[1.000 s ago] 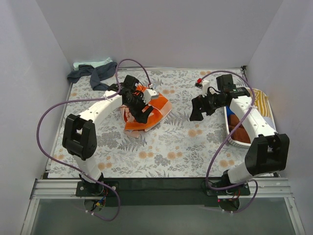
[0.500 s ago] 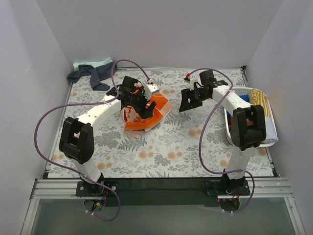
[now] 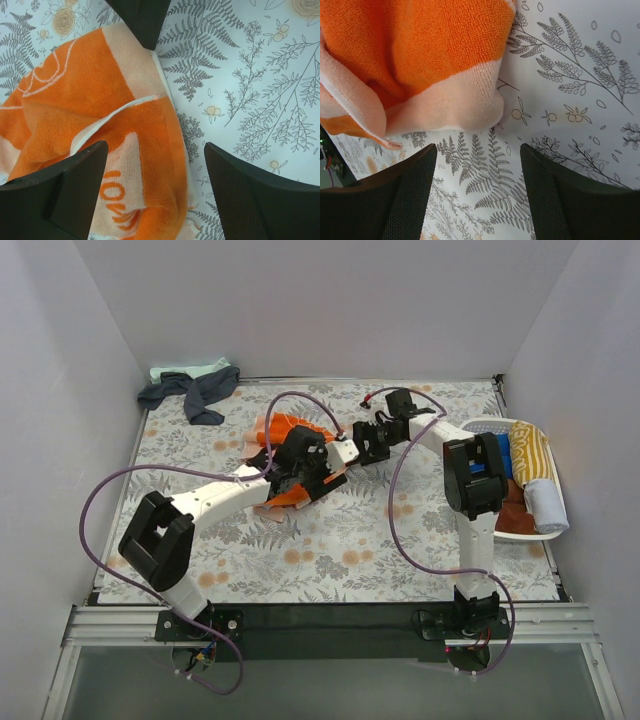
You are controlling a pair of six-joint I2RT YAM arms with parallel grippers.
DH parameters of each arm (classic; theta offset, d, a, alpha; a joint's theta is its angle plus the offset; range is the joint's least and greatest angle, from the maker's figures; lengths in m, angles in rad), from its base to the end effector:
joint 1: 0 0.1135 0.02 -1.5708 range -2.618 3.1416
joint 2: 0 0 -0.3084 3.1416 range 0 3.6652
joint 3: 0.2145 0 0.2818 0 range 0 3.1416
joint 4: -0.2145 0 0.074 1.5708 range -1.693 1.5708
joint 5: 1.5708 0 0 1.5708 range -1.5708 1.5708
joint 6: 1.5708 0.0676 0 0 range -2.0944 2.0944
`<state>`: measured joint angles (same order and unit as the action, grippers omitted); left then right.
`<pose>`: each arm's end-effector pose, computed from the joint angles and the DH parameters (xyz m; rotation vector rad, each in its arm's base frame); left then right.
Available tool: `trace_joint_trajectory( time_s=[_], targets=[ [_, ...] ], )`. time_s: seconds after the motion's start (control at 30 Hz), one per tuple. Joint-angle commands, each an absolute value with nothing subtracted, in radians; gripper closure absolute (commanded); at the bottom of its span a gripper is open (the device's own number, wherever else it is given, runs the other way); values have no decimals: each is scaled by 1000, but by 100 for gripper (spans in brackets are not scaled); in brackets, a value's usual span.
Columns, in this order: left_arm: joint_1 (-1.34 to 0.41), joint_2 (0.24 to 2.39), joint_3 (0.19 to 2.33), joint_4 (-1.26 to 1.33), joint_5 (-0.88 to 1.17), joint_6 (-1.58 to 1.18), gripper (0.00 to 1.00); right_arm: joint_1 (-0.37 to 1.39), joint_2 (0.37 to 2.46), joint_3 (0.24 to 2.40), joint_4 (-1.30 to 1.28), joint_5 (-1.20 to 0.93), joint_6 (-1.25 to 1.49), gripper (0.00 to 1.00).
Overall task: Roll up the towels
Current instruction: Flatten the towel
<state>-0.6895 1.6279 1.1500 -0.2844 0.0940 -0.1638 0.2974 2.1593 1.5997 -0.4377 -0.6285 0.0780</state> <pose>0.3138 -0.2669 0.2504 0.6676 2.2960 -0.5256 0.4915 0.1922 0.1666 -0.5196 2.4959 0.9500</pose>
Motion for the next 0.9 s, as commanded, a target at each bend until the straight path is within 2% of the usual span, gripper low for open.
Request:
trace_joint_trajectory(
  time_s=[0.0, 0.27, 0.33, 0.43, 0.47, 0.53, 0.57, 0.63, 0.8, 0.83, 0.87],
  targets=[
    [-739, 1640, 1135, -215, -46, -175, 27, 314, 2200, 1652, -394, -693, 114, 38],
    [-792, 1770, 1170, -150, -238, -202, 27, 325, 2269, 1698, -379, -745, 140, 43],
    [-792, 1799, 1192, -149, -255, -209, 28, 325, 2272, 1700, -376, -756, 143, 49],
    [-792, 1836, 1216, -127, -255, -204, 30, 324, 2272, 1692, -374, -773, 143, 65],
    [-792, 1848, 1232, -123, -265, -196, 32, 325, 2270, 1687, -371, -775, 141, 77],
    [-790, 1873, 1271, -123, -316, -187, 42, 324, 2263, 1680, -371, -778, 141, 87],
    [-787, 1875, 1279, -121, -324, -186, 45, 325, 2258, 1675, -373, -776, 140, 98],
    [-781, 1861, 1290, -120, -321, -187, 52, 324, 2247, 1655, -371, -773, 135, 99],
    [-762, 1770, 1272, -120, -276, -189, 63, 324, 2203, 1631, -364, -764, 132, 99],
    [-753, 1755, 1266, -127, -269, -186, 72, 325, 2192, 1629, -365, -755, 132, 99],
    [-741, 1752, 1267, -150, -268, -186, 86, 324, 2171, 1626, -367, -750, 126, 99]
  ],
)
